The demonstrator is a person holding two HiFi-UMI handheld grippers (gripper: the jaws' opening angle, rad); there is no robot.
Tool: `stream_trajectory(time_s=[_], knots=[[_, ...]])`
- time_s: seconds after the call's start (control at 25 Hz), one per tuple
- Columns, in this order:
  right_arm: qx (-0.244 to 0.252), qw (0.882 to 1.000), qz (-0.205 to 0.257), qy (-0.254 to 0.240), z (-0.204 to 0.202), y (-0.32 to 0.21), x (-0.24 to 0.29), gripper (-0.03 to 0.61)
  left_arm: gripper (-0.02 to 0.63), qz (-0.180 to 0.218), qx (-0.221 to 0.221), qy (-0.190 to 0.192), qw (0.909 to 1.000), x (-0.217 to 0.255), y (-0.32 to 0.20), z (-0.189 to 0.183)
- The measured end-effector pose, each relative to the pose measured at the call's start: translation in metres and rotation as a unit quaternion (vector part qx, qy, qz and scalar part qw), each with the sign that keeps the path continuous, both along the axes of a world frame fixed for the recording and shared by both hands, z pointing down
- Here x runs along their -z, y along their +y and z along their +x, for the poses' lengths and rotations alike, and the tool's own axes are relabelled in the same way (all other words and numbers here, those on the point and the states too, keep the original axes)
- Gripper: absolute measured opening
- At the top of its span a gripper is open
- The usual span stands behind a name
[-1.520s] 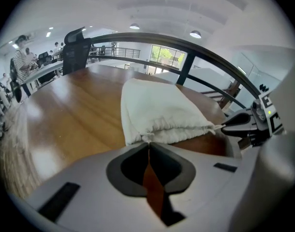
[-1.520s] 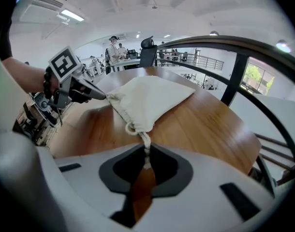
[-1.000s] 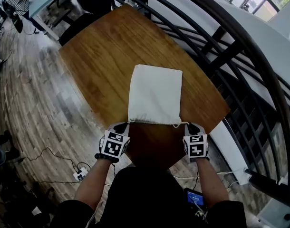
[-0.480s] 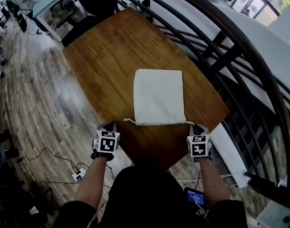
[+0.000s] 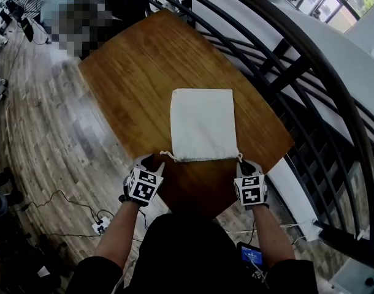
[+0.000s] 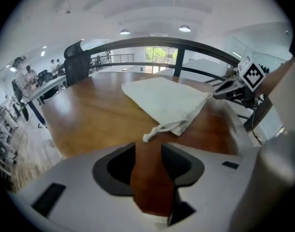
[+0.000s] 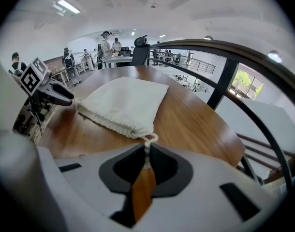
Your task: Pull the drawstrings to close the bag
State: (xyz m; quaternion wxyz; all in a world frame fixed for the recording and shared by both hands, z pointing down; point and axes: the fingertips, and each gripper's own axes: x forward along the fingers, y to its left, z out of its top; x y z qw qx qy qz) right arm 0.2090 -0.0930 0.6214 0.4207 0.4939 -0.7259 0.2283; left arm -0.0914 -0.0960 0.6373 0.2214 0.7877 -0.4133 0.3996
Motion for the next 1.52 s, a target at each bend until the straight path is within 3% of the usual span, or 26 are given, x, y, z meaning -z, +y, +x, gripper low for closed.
stream_trajectory(time_s=[0.08, 0.24, 0.56, 0.64, 0.8, 0.92, 1.0, 1.12, 1.2, 1.36, 1.52], knots=[[-0.001, 1.0, 0.0, -0.001, 0.0, 0.002, 0.001, 0.029, 0.193, 0.008, -0.038, -0.01, 0.9992, 0.001, -0.004, 0.011], [-0.014, 1.0, -0.003, -0.004, 0.004, 0.007, 0.0, 0.029, 0.201, 0.022, -0.101, -0.037, 0.9939, 0.002, -0.014, 0.025], [-0.028, 1.0, -0.005, -0.011, 0.01, 0.017, 0.0, 0.029, 0.199, -0.011, -0.18, -0.063, 0.9816, -0.009, -0.021, 0.038], [-0.032, 0.999, -0.006, -0.015, 0.01, 0.017, 0.0, 0.029, 0.199, -0.008, -0.212, -0.084, 0.9736, -0.01, -0.021, 0.041], [-0.035, 0.999, -0.008, -0.019, 0.009, 0.02, 0.0, 0.029, 0.181, -0.012, -0.289, -0.125, 0.9491, -0.012, -0.018, 0.049], [-0.035, 0.999, -0.009, -0.02, 0.008, 0.021, 0.0, 0.029, 0.102, -0.044, -0.328, -0.13, 0.9345, -0.016, -0.011, 0.055], [-0.035, 0.999, -0.01, -0.021, 0.007, 0.022, 0.0, 0.029, 0.092, -0.067, -0.327, -0.116, 0.9356, -0.018, -0.011, 0.055], [-0.034, 0.999, -0.011, -0.022, 0.003, 0.025, 0.002, 0.029, 0.095, -0.099, -0.292, -0.072, 0.9487, -0.019, -0.014, 0.051], [-0.033, 0.999, -0.013, -0.025, 0.001, 0.028, 0.002, 0.029, 0.107, -0.109, -0.284, -0.057, 0.951, -0.019, -0.014, 0.049], [-0.034, 0.999, -0.017, -0.03, 0.001, 0.027, -0.002, 0.029, 0.098, -0.132, -0.274, -0.059, 0.9508, -0.018, -0.023, 0.052], [-0.031, 0.999, -0.016, -0.03, -0.005, 0.026, -0.002, 0.029, 0.044, -0.13, -0.237, -0.061, 0.9607, -0.018, -0.026, 0.052]])
